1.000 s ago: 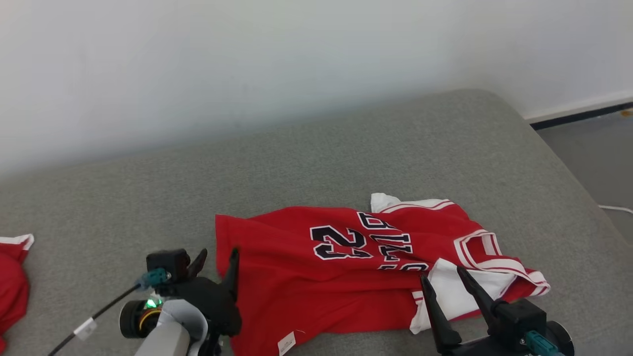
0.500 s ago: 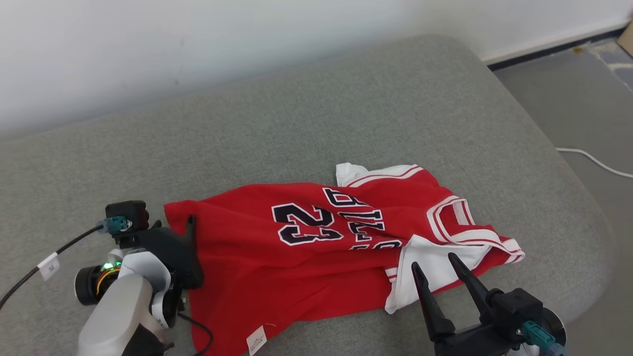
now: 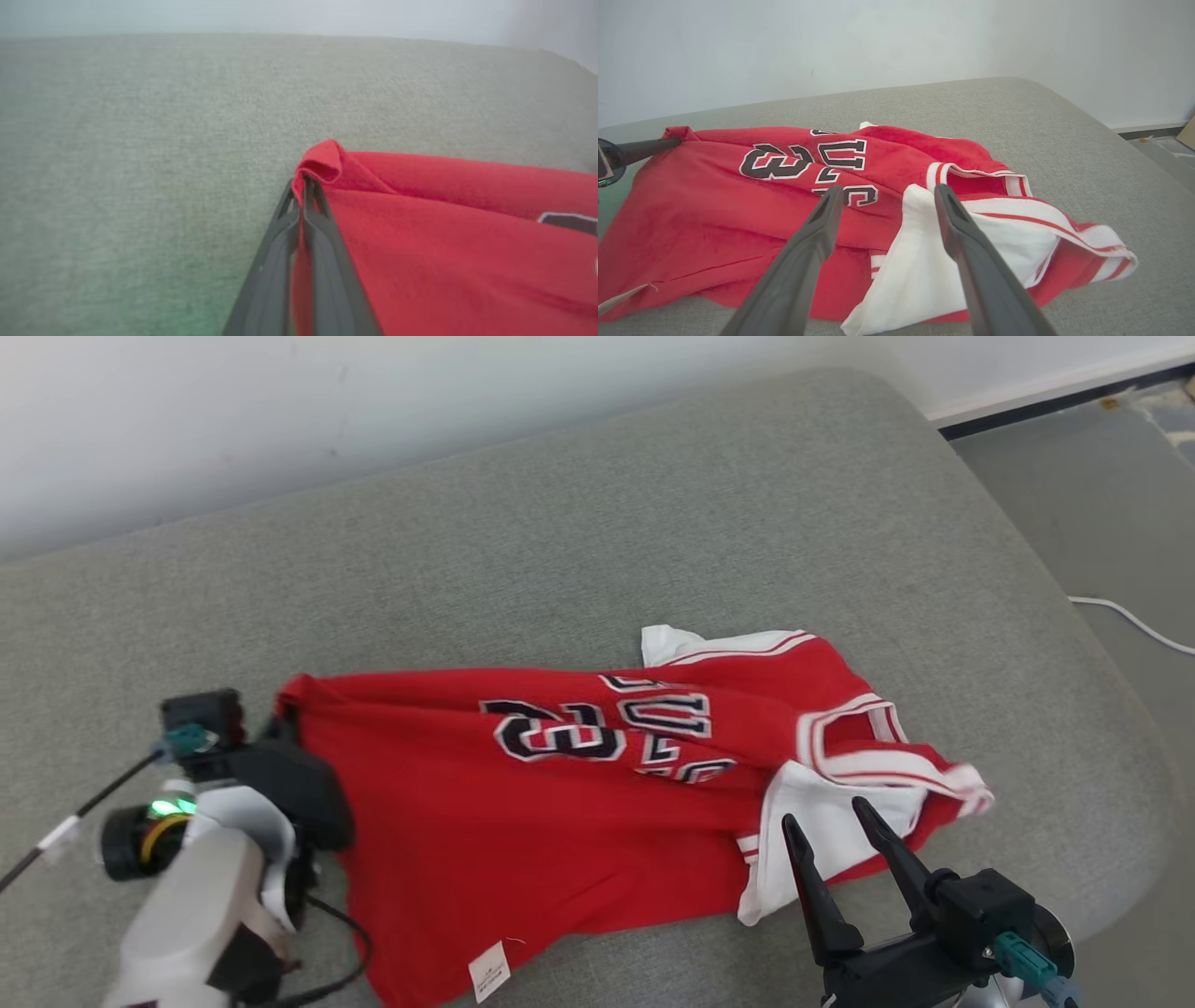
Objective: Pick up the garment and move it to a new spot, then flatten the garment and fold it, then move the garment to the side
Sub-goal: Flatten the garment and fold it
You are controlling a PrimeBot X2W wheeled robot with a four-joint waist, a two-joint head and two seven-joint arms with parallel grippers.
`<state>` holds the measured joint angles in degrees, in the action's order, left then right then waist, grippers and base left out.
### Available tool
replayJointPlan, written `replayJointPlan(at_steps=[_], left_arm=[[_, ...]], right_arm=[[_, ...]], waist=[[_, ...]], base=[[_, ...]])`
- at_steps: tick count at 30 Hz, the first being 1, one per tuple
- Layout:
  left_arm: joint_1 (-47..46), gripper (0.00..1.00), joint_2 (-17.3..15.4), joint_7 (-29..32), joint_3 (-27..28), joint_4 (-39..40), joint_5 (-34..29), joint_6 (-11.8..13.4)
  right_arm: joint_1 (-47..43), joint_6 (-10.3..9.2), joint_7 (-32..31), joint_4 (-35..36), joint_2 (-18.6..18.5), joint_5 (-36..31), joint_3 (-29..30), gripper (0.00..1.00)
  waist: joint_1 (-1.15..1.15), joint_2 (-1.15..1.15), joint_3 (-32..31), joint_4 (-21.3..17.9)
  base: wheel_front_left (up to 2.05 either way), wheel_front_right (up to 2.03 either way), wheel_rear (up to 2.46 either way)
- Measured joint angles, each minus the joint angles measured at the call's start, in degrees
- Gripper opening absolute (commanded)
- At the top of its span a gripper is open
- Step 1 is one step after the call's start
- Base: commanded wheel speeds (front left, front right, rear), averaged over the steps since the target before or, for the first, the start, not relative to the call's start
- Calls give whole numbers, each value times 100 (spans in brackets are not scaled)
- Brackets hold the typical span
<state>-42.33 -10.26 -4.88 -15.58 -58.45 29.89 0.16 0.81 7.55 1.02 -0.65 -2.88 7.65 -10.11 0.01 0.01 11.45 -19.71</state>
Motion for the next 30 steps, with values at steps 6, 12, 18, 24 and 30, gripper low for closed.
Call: replayJointPlan(at_steps=[6, 12, 18, 24, 30], left_arm=[[-249, 0, -372, -767, -13, 43, -274, 231], [-424, 0, -843, -966, 32, 204, -525, 538], [-536, 0, -1266, -989, 76, 264, -624, 679], [-555, 66, -1380, -993, 125, 243, -576, 604], [-449, 100, -1132, -1010, 142, 447, -508, 472]], right_arm=[[25, 0, 0, 34, 0, -9, -55, 100], [34, 0, -27, 130, 0, -82, -91, 100], [27, 0, -98, 230, 0, -156, -87, 100], [3, 0, -188, 328, -7, -194, -80, 100], [-32, 0, -260, 393, -13, -212, -13, 100]], waist=[[-1, 0, 58, 81], [-1, 0, 159, 45], [-1, 0, 286, -15], [-1, 0, 307, 35], [-1, 0, 282, 248]], base=[[0, 0, 0], [0, 0, 0], [0, 0, 0], [0, 0, 0], [0, 0, 0]])
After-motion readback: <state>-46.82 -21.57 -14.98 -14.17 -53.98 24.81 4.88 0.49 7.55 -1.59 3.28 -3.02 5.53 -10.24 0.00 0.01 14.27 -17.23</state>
